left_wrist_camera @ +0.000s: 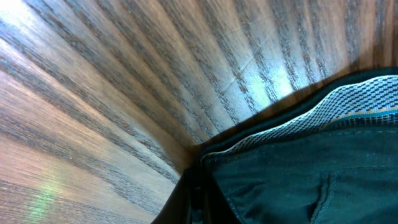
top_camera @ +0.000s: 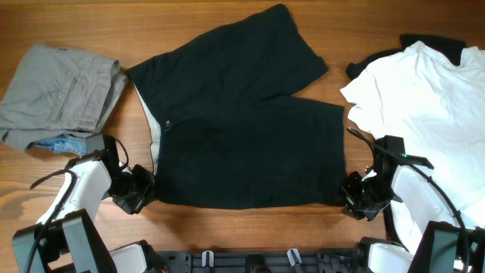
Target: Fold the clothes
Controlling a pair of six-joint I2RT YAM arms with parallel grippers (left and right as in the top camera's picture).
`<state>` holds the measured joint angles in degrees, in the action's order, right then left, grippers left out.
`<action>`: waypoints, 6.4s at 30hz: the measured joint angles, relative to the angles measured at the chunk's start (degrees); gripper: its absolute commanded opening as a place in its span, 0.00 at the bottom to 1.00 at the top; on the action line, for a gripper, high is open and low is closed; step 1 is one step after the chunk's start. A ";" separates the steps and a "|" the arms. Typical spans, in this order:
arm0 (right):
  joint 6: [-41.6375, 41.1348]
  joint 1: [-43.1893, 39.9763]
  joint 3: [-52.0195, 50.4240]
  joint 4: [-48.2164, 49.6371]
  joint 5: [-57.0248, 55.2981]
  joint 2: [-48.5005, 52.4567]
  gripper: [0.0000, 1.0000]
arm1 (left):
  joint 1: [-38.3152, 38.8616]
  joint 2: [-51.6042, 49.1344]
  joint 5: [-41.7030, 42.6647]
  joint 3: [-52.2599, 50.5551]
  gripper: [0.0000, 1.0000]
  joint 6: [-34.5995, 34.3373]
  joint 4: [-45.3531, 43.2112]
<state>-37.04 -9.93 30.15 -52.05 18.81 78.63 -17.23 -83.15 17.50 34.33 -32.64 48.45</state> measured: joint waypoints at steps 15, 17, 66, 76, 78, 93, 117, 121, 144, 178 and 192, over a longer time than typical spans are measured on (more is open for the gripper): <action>-1.07 0.00 -0.87 6.99 1.62 -0.85 0.04 | 0.00 0.00 0.17 0.00 0.04 0.02 -0.13; -0.55 0.00 -0.76 6.95 1.60 -0.85 0.04 | 0.00 0.00 0.28 0.00 0.04 0.04 -0.09; 14.51 6.36 68.59 -16.79 4.74 17.20 0.04 | 0.42 28.39 3.43 26.27 0.04 5.25 36.00; 15.47 13.00 68.59 5.03 7.41 27.34 0.05 | 0.39 21.73 0.61 23.08 0.04 3.15 26.97; 15.15 14.08 68.59 9.03 7.54 29.11 0.05 | 0.39 19.47 -0.15 23.04 0.04 2.91 25.03; 12.04 16.87 68.59 23.02 4.26 41.40 0.65 | 0.04 3.54 -7.37 22.77 0.64 2.10 16.72; 21.14 7.54 60.57 -3.54 -1.55 36.59 0.87 | 15.76 -0.90 0.74 25.66 0.04 16.50 8.33; 25.03 7.63 52.59 5.81 -1.46 36.59 0.88 | 19.61 -4.20 -2.34 24.81 0.04 13.73 6.34; 20.15 9.94 39.63 11.96 4.55 34.34 0.07 | 19.87 -12.87 -10.58 24.22 0.23 7.26 0.59; 14.14 17.27 37.40 28.70 0.96 30.27 0.04 | 20.15 -12.90 -6.03 24.17 0.04 9.42 -10.14; 4.59 13.64 37.38 39.47 0.72 36.85 0.22 | 20.04 -12.90 -8.31 24.17 0.38 9.81 -9.44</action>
<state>-32.45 3.70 67.53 -12.58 19.53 115.48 2.81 -96.05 9.19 58.50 -22.83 39.00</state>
